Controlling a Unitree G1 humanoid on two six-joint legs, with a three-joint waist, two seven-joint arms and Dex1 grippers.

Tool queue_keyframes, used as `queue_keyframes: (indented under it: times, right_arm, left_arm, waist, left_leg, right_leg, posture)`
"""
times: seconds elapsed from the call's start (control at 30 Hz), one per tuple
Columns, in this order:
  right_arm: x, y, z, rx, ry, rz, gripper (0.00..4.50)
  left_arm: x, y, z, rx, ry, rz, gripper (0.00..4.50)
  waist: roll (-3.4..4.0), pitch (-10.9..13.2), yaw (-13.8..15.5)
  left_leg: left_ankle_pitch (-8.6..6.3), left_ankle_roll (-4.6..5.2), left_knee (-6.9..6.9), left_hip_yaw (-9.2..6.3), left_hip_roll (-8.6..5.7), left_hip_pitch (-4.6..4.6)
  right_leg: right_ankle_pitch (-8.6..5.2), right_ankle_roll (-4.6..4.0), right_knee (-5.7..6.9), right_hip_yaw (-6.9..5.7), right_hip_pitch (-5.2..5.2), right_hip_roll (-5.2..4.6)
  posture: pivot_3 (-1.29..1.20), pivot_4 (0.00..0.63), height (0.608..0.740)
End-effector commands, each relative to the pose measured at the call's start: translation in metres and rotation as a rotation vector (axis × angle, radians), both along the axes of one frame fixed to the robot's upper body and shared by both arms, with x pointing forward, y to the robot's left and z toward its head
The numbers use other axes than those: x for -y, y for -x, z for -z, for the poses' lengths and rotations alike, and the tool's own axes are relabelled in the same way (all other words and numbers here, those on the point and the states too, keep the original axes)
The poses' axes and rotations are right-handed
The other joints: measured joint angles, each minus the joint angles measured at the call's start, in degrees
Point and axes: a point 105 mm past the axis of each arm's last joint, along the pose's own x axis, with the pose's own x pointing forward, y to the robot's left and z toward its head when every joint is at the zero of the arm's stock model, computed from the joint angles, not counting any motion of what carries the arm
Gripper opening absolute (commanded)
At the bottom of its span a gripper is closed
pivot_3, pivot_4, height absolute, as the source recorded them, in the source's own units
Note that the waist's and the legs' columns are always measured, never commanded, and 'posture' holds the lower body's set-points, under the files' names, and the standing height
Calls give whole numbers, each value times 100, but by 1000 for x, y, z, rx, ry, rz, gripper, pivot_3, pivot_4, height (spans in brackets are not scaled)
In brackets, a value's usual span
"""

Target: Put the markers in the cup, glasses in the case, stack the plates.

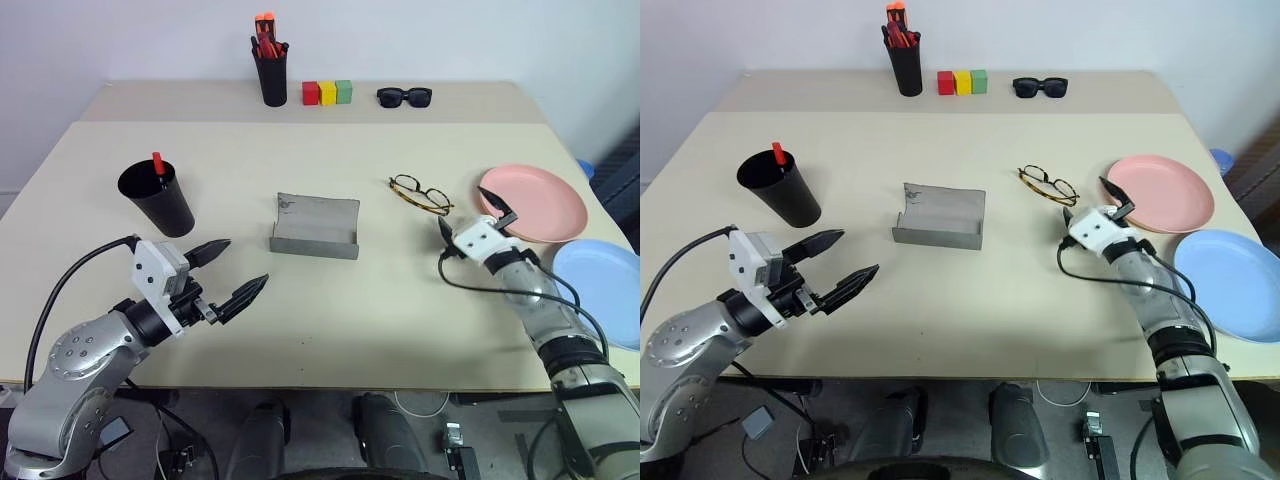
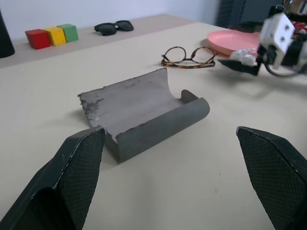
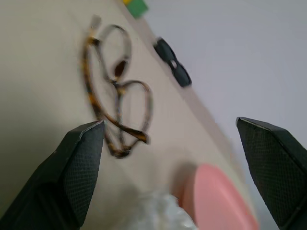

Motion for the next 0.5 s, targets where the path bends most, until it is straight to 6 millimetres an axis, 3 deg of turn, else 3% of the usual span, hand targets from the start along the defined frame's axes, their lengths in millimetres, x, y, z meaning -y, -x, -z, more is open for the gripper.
queue_keyframes:
  times: [0.03,0.1,0.27,0.5]
  right_arm:
    - [8,-22,-45,65,-118,41,4443]
    - [4,-31,-67,112,-110,38,4443]
    - [-6,-41,-92,179,-44,38,4443]
    - [-15,-50,-89,151,82,50,4443]
  left_arm:
    - [4,0,-7,40,-3,13,4500]
    - [4,0,-8,43,-2,13,4500]
    - [7,1,-11,52,0,13,4500]
    - [9,5,-14,56,0,3,4500]
  waist:
    - [7,4,-16]
    - [11,7,-30]
    - [9,6,-19]
    - [10,6,-43]
  left_leg:
    - [0,0,0,1,0,0]
    - [0,0,1,2,-2,-4]
    - [0,0,-13,-1,-1,-14]
    - [0,0,-6,0,-4,-19]
  right_leg:
    - [0,0,0,0,0,0]
    - [1,1,-2,0,-4,-2]
    - [8,15,-4,-1,-18,-1]
    - [3,5,-3,-1,-22,-4]
  posture:
    - [0,150,740]
    - [0,150,740]
    - [0,150,740]
    - [0,150,740]
